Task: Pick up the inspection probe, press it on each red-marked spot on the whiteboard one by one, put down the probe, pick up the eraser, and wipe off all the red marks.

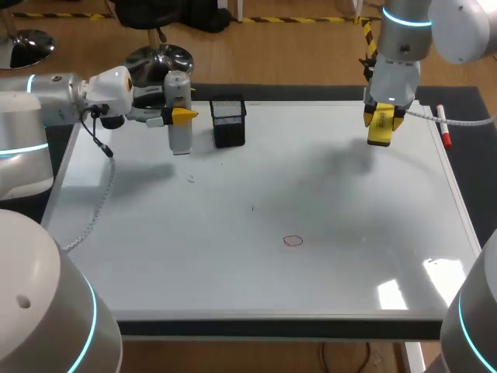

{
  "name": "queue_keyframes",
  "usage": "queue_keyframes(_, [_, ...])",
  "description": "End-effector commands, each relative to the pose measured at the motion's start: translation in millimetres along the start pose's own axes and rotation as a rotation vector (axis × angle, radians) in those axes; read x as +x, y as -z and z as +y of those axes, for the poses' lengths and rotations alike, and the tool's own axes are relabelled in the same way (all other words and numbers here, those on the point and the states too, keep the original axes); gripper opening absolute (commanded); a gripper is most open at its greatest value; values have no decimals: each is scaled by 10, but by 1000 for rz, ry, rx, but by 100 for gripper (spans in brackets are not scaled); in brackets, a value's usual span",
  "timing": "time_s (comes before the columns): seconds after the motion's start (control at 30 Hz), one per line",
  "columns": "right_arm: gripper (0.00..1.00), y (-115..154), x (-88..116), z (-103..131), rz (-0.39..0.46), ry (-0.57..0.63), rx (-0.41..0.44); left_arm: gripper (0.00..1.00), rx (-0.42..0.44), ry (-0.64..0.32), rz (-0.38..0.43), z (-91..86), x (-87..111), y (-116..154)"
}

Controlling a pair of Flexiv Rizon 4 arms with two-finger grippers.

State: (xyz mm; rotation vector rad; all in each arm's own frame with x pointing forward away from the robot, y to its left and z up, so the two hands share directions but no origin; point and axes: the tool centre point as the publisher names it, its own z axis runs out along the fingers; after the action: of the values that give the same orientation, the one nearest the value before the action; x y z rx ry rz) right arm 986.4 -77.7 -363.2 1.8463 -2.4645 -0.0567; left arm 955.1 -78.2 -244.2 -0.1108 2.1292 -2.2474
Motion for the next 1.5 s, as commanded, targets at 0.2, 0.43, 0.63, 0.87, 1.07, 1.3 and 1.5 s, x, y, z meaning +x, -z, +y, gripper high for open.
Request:
queue_keyframes(0.2, [0, 11, 11, 0, 2, 2, 3, 0, -4, -4, -21, -15, -42, 25])
queue_keyframes(0.43, [0, 11, 11, 0, 2, 2, 3, 0, -4, -4, -21, -15, -42, 25])
queue_keyframes(0.63, [0, 11, 11, 0, 2, 2, 3, 0, -4, -4, -21, -15, -42, 25])
queue_keyframes(0.87, [0, 11, 11, 0, 2, 2, 3, 0, -4, -4, -21, -15, -42, 25])
queue_keyframes(1.07, [0, -30, -331, 301, 24, 97, -9, 0, -4, -4, -21, -15, -42, 25])
queue_keyframes(1.3, [0, -80, -611, 616, 14, 205, -34, 0, -4, -4, -21, -15, -42, 25])
queue_keyframes(1.5, [0, -17, -814, 849, 6, 286, -27, 0, -4, -4, -21, -15, -42, 25])
